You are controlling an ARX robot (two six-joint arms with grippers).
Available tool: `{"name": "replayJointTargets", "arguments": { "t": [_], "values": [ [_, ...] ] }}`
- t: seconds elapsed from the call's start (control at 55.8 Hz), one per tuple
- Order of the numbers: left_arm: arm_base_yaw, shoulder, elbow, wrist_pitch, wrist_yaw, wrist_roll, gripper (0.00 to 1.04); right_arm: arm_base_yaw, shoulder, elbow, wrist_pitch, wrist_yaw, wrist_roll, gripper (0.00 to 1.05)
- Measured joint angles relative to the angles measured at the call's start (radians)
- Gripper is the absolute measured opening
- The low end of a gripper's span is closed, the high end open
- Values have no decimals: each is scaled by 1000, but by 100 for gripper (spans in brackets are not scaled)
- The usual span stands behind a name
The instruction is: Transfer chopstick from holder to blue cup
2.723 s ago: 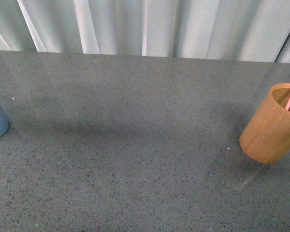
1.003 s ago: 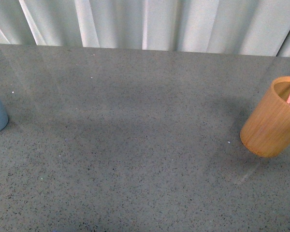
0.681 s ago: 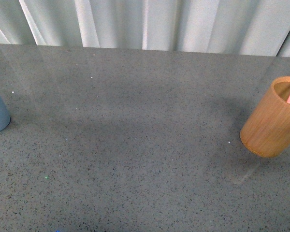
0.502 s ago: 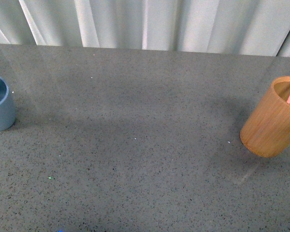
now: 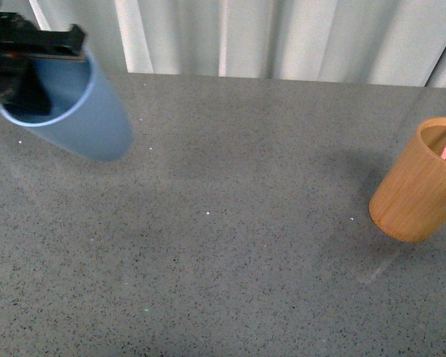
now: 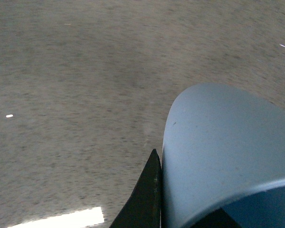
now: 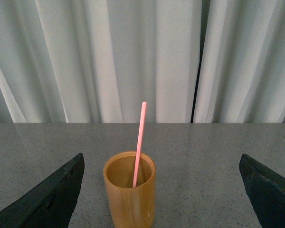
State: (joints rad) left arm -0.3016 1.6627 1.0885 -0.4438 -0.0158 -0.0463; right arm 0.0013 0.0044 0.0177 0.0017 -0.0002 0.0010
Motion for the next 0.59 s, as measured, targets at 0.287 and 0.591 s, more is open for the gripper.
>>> {"name": "replayJointTargets", "arguments": {
  "t": [0.287,0.591],
  "values": [
    [-247,127,8,26,-53,-54,3,0,0,0,0,0,0,95],
    [-308,252,80,18,-117,-56,3,0,0,0,0,0,0,95]
  ]
}}
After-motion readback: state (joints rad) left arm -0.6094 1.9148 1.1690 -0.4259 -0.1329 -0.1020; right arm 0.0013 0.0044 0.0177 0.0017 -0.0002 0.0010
